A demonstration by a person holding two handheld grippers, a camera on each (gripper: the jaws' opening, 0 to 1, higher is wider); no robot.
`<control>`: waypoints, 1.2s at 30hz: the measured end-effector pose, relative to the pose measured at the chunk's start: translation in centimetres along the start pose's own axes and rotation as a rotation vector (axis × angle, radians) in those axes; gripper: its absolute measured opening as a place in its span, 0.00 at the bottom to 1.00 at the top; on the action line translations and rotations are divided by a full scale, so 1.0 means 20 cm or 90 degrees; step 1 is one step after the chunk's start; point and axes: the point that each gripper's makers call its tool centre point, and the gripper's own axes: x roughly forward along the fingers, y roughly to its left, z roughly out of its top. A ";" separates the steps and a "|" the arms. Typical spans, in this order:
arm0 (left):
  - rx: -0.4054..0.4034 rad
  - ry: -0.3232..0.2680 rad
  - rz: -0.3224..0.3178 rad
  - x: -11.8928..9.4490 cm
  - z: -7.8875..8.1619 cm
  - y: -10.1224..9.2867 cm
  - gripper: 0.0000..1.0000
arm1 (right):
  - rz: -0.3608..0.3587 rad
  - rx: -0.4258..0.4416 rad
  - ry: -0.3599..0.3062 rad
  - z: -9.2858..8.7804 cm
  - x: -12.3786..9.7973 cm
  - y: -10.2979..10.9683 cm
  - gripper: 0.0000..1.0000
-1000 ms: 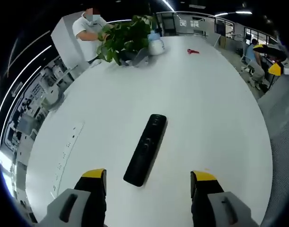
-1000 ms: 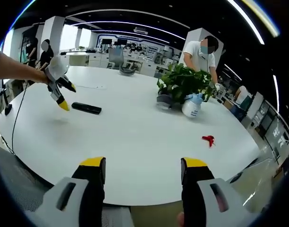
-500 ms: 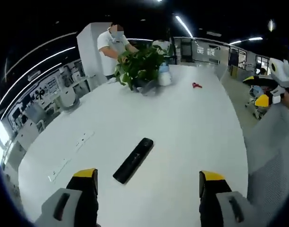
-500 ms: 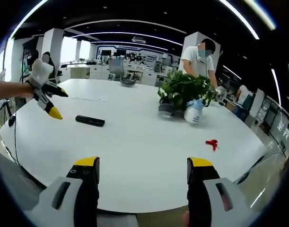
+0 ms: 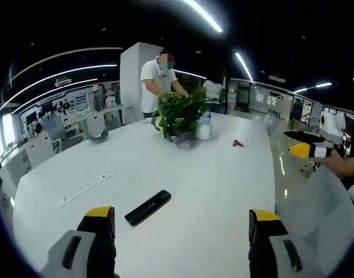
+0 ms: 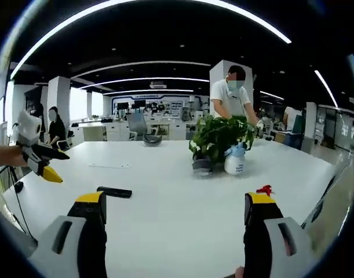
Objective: Press the specified remote control buttons in sequence, fully releasing each button before pressing the next.
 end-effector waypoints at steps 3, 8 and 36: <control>-0.001 -0.021 0.024 -0.07 0.03 -0.03 1.00 | 0.004 0.004 0.022 -0.03 0.01 0.01 1.00; -0.025 -0.046 0.063 -0.17 0.05 -0.08 1.00 | -0.004 -0.009 0.033 -0.04 0.00 0.00 1.00; -0.177 -0.110 0.289 -0.55 -0.27 -0.18 0.98 | -0.004 -0.036 0.090 -0.12 0.01 0.00 0.96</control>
